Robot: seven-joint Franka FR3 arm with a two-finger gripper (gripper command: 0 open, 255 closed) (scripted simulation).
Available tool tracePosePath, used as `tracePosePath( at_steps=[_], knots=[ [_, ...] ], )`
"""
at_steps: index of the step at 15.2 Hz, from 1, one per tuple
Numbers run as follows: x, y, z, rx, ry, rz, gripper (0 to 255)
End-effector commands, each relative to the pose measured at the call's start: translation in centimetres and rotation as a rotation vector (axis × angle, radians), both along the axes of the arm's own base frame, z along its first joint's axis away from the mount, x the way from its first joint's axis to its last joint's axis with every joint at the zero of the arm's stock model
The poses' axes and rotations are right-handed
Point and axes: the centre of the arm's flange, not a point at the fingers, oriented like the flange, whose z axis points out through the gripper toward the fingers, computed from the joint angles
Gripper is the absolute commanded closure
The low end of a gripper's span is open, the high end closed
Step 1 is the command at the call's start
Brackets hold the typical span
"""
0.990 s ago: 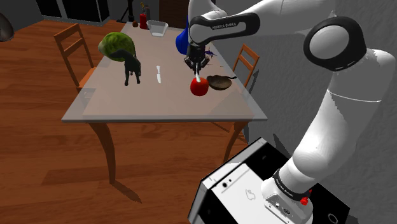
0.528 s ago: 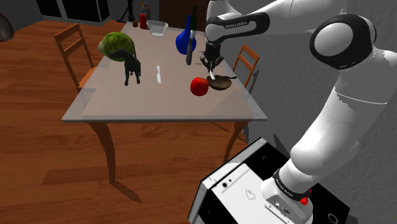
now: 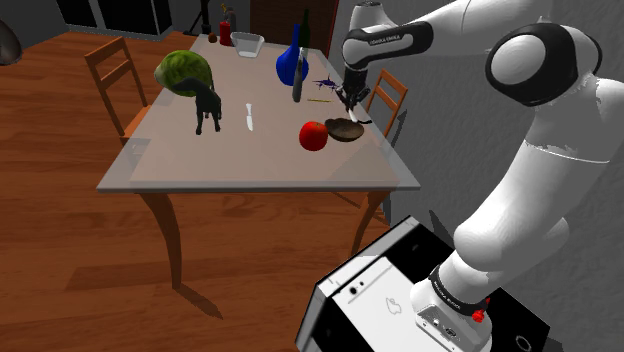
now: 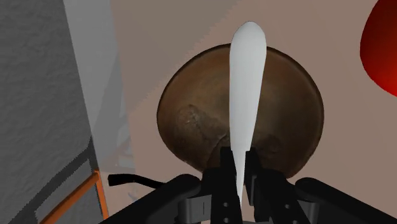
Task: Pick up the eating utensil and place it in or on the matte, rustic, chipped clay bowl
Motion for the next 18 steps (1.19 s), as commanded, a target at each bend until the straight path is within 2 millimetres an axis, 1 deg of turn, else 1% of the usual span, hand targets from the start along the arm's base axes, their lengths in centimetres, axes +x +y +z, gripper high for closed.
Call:
tracePosePath(
  at_steps=[1,13,18],
  knots=[
    [-0.1,-0.5,-0.8,0.000,0.000,0.001,255],
    [-0.1,-0.5,-7.1,0.000,0.000,0.001,255],
    [-0.1,-0.5,-7.3,0.000,0.000,0.001,255]
  ],
)
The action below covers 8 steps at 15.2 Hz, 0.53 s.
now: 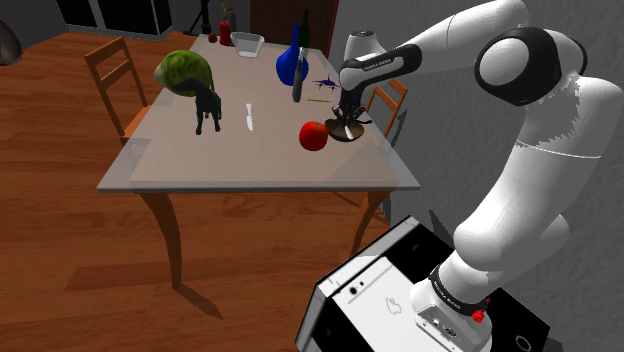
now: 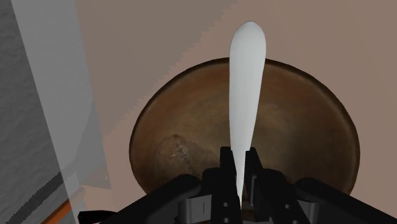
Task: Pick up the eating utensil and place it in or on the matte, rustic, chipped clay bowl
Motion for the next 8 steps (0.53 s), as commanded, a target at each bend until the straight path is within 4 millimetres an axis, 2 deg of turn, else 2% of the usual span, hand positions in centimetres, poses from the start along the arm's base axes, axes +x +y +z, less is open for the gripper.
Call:
tracePosePath(
  at_steps=[1,3,4,8],
  knots=[
    [0.01,0.00,-0.02,0.000,0.000,0.000,255],
    [0.01,0.00,-0.01,0.000,0.000,0.000,255],
    [0.01,0.00,-0.01,0.000,0.000,0.000,0],
    [0.01,0.00,-0.01,0.000,0.000,0.000,0]
  ],
)
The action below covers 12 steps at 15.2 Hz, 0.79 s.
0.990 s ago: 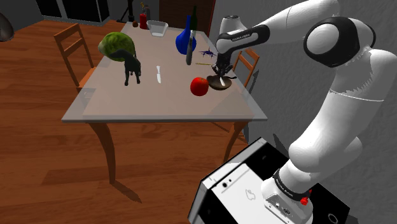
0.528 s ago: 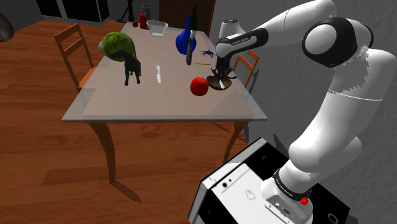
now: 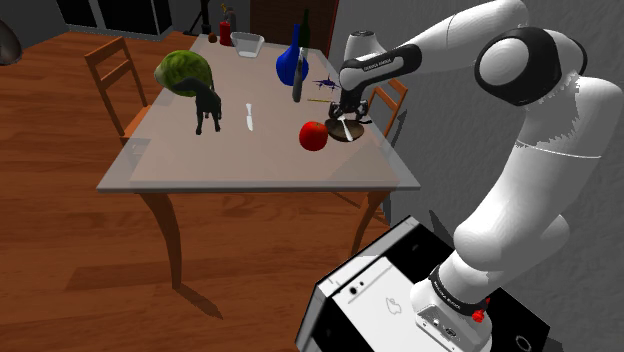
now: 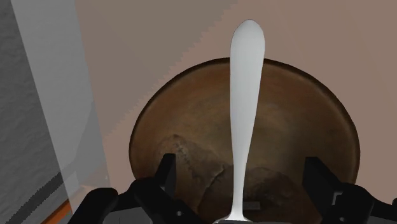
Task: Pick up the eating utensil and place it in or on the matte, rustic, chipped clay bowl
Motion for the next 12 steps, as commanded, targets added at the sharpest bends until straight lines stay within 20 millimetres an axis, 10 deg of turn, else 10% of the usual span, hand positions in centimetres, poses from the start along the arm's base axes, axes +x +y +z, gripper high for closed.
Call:
tracePosePath(
  at_steps=[1,5,12],
  knots=[
    [0.0,0.0,0.0,0.000,0.000,0.000,0],
    [-0.3,1.0,4.9,0.000,0.000,0.000,0],
    [-0.3,1.0,4.9,0.000,0.000,0.000,0]
  ],
)
